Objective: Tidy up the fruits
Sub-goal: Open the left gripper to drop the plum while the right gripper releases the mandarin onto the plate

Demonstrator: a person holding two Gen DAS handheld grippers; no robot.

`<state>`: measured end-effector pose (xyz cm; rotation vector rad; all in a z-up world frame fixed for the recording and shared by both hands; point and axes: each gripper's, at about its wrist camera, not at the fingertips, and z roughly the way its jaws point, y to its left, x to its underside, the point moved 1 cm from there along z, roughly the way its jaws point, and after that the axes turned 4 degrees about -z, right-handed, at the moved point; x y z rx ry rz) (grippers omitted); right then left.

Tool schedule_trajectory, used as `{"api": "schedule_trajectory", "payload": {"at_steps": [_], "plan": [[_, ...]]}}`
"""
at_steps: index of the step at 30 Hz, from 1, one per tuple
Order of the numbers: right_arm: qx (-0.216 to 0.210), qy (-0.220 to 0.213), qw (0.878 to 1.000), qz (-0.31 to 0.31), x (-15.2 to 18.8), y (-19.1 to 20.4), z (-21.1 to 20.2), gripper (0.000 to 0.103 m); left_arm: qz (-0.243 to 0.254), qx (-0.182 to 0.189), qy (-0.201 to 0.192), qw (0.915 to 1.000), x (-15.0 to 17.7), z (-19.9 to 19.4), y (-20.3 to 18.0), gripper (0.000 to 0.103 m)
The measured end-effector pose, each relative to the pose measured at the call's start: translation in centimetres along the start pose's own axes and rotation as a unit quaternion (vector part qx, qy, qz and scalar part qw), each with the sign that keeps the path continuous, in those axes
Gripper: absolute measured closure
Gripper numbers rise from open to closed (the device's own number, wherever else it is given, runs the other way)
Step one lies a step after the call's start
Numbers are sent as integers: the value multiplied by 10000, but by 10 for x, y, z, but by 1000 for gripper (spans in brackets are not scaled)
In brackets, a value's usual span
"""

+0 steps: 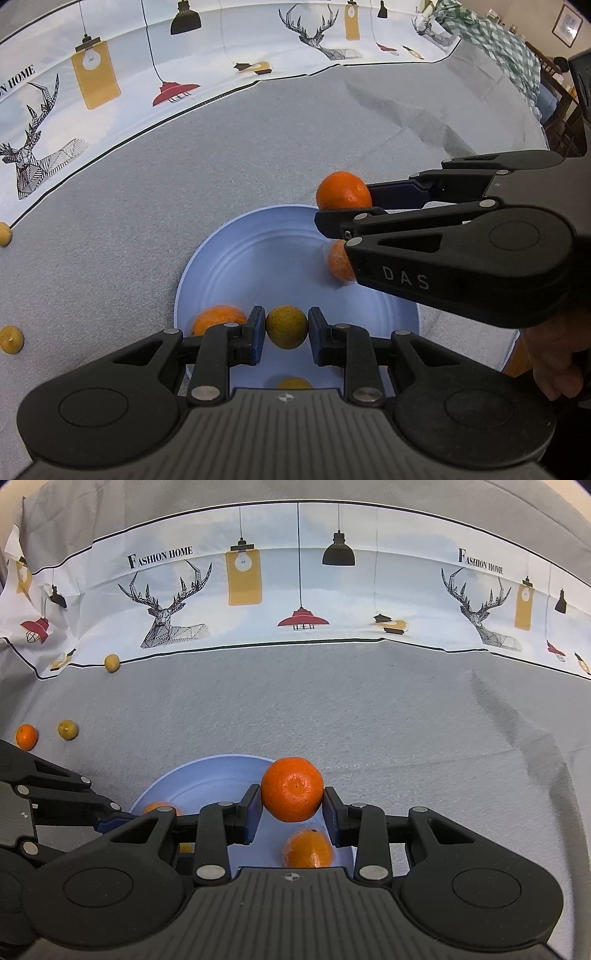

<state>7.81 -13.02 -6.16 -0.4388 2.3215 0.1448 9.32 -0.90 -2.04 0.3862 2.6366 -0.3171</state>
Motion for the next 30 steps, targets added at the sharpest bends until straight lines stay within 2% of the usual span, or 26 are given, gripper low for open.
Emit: {"api": "schedule_trajectory", "payload": {"at_steps": [13,14,17,21,30], "plan": [[-11,18,10000,5,1,0,1,66,-33,-4,-19,10000,0,-1,2,76],[-11,31,10000,-1,1,0,1,66,-40,-4,-23,10000,0,-1,2,74],[28,37,10000,14,1,-1,3,64,-75,-14,-23,10000,-1,-2,5,59],[78,8,10000,45,0,-3,3,56,-99,-22,-47,9999,-2,-3,7,59],[131,-12,9999,59,2,-4,4,56,-295,-76,-168,9994,-5,-10,16,60]]}}
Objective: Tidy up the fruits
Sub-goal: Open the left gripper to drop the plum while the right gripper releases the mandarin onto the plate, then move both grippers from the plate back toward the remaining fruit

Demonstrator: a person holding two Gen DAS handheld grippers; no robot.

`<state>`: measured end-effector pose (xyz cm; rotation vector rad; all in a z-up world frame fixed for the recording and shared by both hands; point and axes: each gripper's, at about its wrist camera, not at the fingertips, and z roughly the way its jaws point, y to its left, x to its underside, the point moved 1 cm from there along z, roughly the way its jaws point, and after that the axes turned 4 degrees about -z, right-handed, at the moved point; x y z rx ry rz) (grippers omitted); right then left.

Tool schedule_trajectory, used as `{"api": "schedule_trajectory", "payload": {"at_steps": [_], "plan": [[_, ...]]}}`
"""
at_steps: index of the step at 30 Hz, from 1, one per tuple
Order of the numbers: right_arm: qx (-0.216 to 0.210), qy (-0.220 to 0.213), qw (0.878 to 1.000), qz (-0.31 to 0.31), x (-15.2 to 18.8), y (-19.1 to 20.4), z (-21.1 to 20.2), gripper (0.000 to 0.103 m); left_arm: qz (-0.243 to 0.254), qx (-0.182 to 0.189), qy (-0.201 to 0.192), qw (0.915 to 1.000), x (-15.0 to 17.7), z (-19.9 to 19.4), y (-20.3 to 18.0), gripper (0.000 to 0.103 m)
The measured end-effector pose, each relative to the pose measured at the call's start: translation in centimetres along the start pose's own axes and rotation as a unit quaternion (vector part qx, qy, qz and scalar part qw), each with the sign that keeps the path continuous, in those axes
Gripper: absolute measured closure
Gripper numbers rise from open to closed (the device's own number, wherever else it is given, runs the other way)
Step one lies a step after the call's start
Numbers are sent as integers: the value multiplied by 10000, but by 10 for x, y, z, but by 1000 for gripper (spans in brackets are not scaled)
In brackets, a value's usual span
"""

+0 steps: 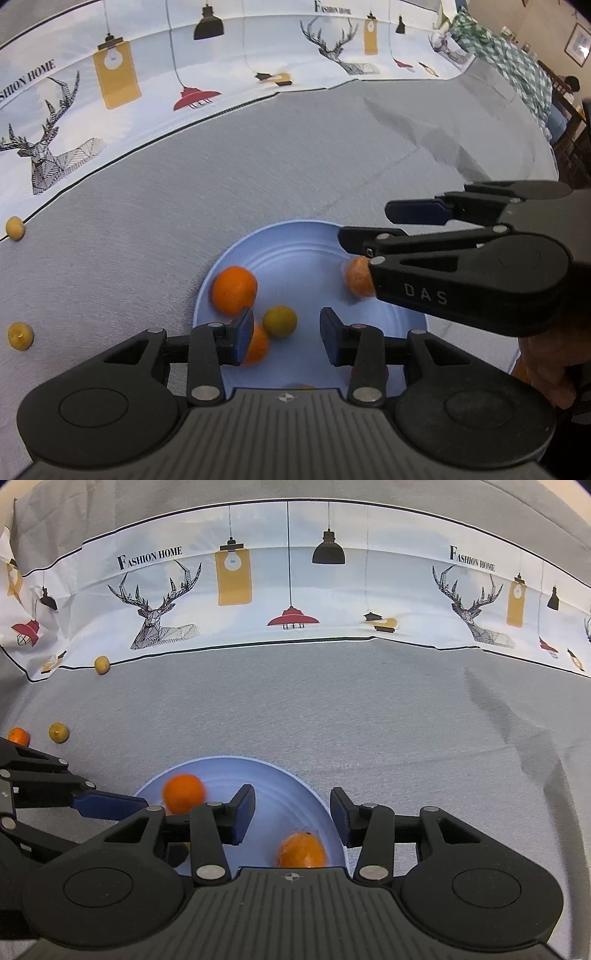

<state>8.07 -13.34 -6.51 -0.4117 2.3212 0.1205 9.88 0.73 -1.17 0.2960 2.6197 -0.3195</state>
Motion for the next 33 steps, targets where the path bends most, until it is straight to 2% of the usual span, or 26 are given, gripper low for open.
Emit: {"api": "schedule_trajectory", "payload": {"at_steps": [4,6,8,10,15,20,21,27,30,33], "plan": [[12,-36,10000,20,1,1,0,56,-195,-76,-99,9997,-3,-5,10,65],[2,-69,10000,20,0,3,-1,56,-336,-125,-164,9992,-6,-9,17,77],[-12,-99,9999,24,-1,5,-1,56,-524,-159,-221,9983,-8,-13,26,77],[-30,-128,9999,21,-2,7,-1,56,-688,-209,-265,9971,-10,-18,35,83],[-106,-216,9997,4,-7,18,-1,59,-1116,-395,-448,9920,-15,-34,62,84],[-255,-389,9989,-3,-12,35,-2,71,-1475,-499,-573,9861,-18,-46,86,84],[-290,-421,9987,-3,-14,38,-2,76,-1528,-505,-592,9852,-18,-47,90,84],[-587,-633,9963,-41,-20,65,-1,78,-1973,-553,-733,9760,-14,-55,127,84],[-748,-719,9946,-62,-21,79,5,78,-2295,-755,-613,9684,-7,-51,152,84],[-1066,-832,9908,-89,-23,96,5,78,-2608,-811,-677,9596,-1,-55,177,84]]}}
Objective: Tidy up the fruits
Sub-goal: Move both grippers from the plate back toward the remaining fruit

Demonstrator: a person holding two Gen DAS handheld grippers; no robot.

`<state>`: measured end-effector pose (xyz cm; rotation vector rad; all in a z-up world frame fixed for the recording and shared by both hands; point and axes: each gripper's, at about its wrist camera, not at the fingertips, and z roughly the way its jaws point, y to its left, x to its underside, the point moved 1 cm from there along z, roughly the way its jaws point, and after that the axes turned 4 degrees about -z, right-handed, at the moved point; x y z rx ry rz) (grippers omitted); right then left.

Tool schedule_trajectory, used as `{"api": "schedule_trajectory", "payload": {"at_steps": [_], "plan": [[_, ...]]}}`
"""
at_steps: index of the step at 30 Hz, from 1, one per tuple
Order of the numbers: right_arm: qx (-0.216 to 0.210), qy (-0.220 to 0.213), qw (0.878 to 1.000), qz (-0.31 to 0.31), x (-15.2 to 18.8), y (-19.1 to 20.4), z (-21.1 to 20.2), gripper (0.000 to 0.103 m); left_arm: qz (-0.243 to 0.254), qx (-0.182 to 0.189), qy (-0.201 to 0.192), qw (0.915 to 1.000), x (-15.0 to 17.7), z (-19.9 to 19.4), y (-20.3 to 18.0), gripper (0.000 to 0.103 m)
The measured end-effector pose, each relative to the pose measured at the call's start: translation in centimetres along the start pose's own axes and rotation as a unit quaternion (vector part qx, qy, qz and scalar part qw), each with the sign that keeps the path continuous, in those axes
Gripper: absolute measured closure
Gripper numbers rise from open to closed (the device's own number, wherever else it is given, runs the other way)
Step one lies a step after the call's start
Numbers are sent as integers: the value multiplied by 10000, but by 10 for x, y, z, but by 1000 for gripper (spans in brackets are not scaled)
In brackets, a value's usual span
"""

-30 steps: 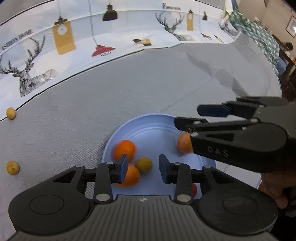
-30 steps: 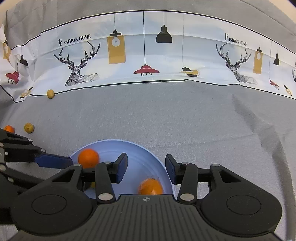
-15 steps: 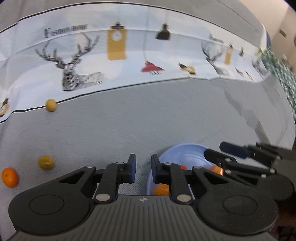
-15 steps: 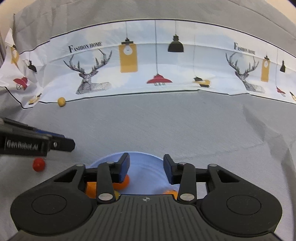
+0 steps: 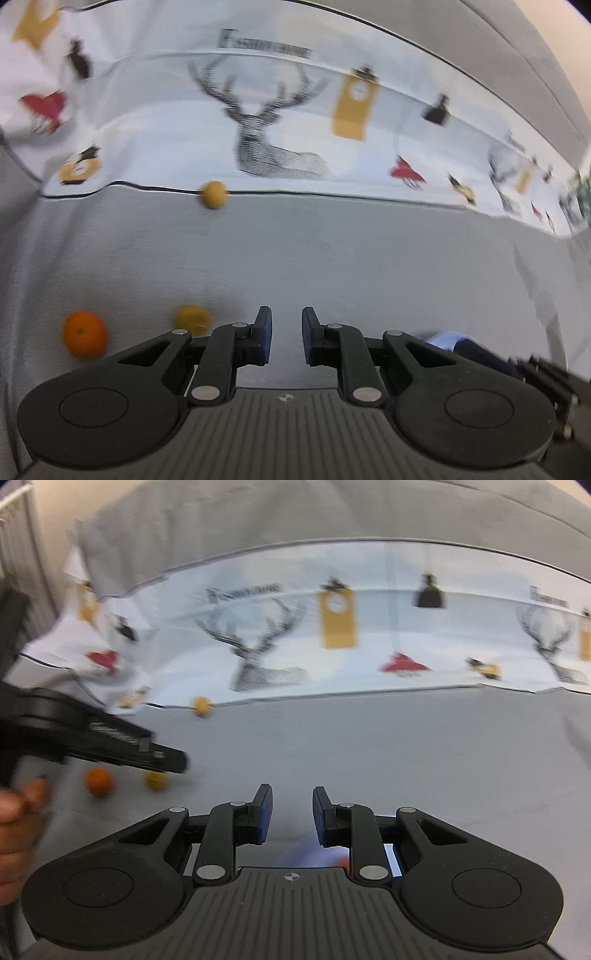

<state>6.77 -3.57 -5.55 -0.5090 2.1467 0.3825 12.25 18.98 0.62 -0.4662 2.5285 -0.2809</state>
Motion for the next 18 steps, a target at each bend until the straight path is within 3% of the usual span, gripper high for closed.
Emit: {"api": "schedule_trajectory", "payload": {"at_steps": [5,13,16,18], "plan": [[-505,9,9984,-242,0,30,18,78,-254,-171,95,9995,-5,10,27,84],[-980,394,9934,-451,9,65,52,76,-446,-450,138,9979,-6,22,56,84],[-1064,486,9912,-617,14,75,59,76,-478,-477,173,9976,-7,27,60,80],[-1200,554,9894,-597,16,78,64,76,-495,-535,164,9972,-8,30,62,72]]}}
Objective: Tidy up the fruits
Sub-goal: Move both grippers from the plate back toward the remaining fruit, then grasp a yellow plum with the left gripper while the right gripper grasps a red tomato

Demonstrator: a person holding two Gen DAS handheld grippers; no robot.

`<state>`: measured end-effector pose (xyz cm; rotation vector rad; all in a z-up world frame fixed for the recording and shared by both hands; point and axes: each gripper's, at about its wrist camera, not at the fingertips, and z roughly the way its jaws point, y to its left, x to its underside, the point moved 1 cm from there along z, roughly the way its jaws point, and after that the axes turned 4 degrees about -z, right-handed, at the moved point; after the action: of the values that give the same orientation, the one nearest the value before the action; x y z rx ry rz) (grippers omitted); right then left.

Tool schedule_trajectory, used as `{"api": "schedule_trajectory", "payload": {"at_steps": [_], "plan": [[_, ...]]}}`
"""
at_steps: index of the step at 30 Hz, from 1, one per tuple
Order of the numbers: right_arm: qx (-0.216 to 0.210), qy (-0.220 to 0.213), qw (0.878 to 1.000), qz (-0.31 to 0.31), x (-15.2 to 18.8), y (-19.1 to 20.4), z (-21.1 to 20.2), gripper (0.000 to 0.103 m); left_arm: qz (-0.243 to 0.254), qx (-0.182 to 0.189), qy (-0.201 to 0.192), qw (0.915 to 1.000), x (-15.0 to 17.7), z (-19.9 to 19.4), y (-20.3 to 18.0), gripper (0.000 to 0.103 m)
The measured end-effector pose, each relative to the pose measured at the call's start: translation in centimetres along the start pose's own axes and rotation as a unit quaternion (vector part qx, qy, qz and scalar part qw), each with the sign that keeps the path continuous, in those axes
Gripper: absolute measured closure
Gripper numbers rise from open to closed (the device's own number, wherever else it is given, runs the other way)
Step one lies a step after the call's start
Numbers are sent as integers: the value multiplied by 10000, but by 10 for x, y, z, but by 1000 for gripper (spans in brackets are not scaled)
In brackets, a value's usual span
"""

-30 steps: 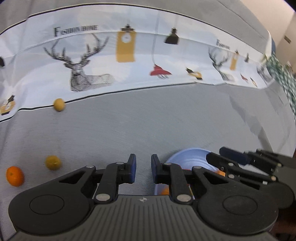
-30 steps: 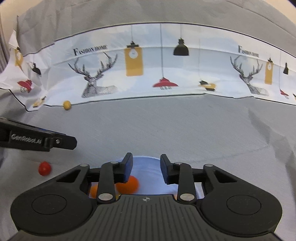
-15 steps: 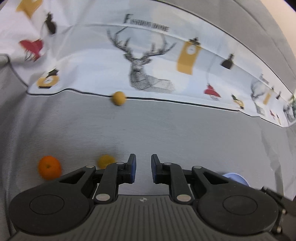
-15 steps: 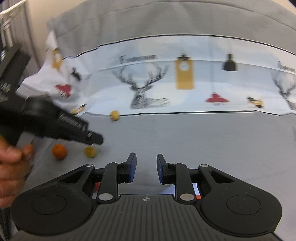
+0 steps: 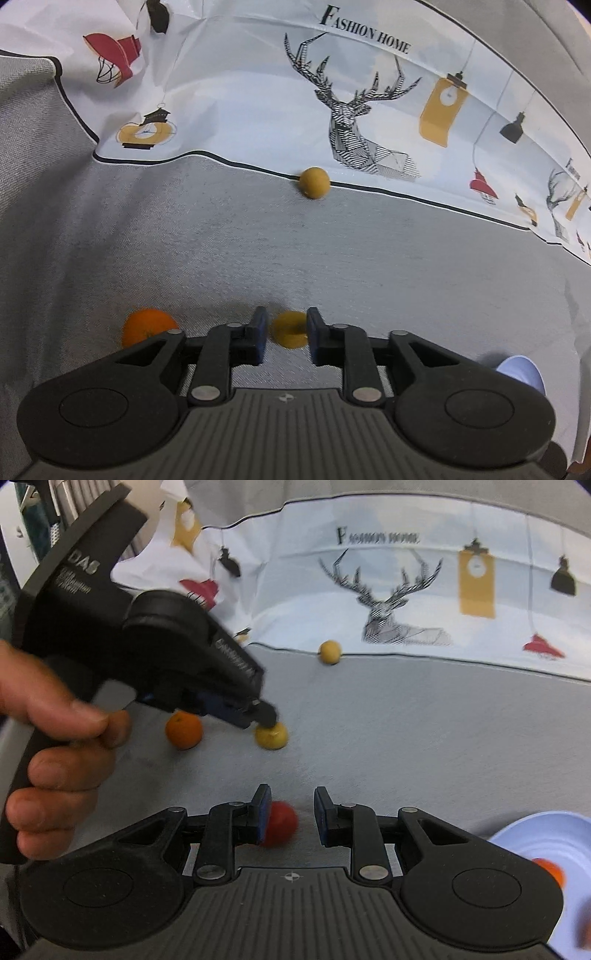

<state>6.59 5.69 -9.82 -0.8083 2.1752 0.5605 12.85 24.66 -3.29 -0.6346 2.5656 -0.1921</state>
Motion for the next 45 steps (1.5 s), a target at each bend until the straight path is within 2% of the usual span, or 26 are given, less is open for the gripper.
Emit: {"api": "schedule_trajectory", "payload": {"at_steps": [4,6,9,20,24,31,34,45], "plan": [[-97,132,9998,-80,3,5,9,75,-6,23,37,10000,1,6,0,66],[-145,176,9997,-104,4,6,12,70,8,75,58,10000,2,9,-1,63],[-202,240,9994,-138,6,8,15,65,42,113,80,9999,3,13,-4,63],[-230,437,9982,-328,10,14,24,64,284,28,141,9995,7,21,-16,66],[-186,431,9984,-317,10,12,26,69,313,-44,132,9994,7,21,-15,73],[184,215,9996,-54,6,-1,21,69,304,-54,132,9994,7,21,-15,73],[459,386,9982,-34,8,-8,26,69,338,-76,134,9993,7,21,-16,73],[445,419,9981,-75,9,-8,32,69,402,-127,130,9990,8,23,-17,73]]}}
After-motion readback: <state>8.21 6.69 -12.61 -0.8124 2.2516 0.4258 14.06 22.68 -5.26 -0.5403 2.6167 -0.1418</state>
